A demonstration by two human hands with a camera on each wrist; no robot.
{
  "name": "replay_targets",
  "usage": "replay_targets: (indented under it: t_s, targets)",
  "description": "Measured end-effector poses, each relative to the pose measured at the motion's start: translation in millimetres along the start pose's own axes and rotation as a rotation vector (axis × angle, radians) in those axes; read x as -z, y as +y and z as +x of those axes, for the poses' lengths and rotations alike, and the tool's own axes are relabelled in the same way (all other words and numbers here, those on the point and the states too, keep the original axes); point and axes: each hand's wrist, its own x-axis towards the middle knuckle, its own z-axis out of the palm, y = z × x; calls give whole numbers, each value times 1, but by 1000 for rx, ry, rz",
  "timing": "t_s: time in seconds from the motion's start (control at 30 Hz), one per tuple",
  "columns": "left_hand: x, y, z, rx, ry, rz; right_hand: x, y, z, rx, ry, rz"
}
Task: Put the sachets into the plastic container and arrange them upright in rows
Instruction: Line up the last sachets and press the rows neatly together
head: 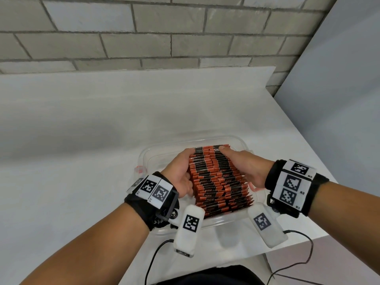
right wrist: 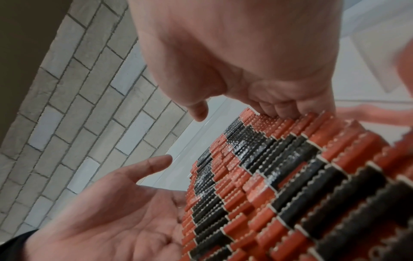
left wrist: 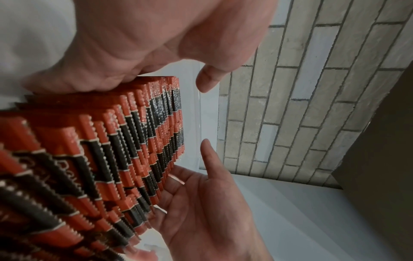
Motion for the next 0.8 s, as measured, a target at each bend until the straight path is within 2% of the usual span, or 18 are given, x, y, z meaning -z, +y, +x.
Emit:
replay_targets:
  t_s: [0.27,0.47,0.8]
  targets:
    - [0,-1,-3,-49,56,17,3,2,-4,15,13,-13]
    - [-3,-3,0,-67,10,14,1,2,-5,-13,4,-28]
    - [-4,-3,-2,-70,11,7,0,3,-5,-6,-1,4]
